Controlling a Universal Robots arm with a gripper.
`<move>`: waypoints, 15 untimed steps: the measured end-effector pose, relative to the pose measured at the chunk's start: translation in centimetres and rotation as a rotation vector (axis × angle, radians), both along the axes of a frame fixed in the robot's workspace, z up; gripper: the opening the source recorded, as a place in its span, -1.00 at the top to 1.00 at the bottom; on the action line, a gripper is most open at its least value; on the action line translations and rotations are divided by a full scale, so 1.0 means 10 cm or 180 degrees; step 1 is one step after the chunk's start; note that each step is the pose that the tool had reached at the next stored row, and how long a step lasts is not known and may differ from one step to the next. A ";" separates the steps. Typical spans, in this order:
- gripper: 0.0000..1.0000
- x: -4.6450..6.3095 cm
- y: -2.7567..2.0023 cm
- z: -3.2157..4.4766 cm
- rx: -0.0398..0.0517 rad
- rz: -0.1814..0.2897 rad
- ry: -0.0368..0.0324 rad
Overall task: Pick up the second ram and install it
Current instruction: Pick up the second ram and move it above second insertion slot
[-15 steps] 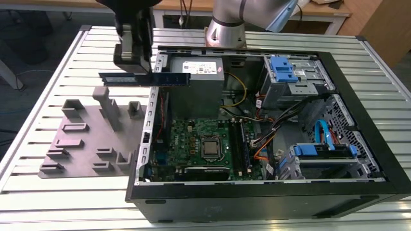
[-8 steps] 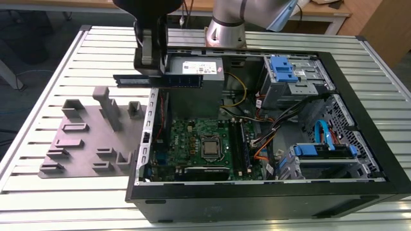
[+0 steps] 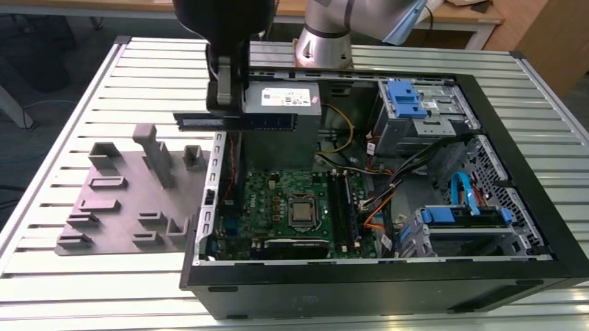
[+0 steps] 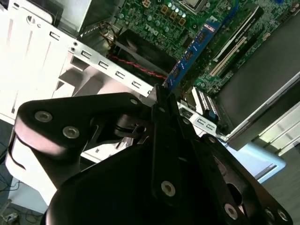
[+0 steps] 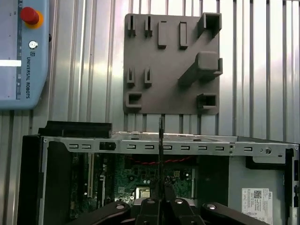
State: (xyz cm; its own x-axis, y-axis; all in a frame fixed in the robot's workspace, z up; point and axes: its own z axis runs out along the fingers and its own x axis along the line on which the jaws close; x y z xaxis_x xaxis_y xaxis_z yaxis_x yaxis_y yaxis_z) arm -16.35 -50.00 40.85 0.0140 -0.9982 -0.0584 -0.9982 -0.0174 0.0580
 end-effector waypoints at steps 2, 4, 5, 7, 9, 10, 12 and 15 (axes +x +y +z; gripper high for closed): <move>0.78 0.03 0.000 -0.036 0.0000 0.0000 0.0001; 0.78 0.07 0.001 -0.062 0.0000 0.0000 0.0001; 0.78 0.09 0.000 -0.073 0.0000 0.0000 0.0001; 0.78 0.12 0.000 -0.093 0.0000 0.0000 0.0001; 0.78 0.15 0.000 -0.111 0.0000 0.0000 0.0001; 0.78 0.17 0.000 -0.121 0.0000 0.0000 0.0001; 0.78 0.20 0.000 -0.141 0.0000 0.0000 0.0001; 0.78 0.23 0.000 -0.165 0.0000 0.0000 0.0002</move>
State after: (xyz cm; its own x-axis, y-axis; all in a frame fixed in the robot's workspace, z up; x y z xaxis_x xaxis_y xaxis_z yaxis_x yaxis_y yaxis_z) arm -14.03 -50.00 39.19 0.0140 -0.9982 -0.0584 -0.9981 -0.0174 0.0585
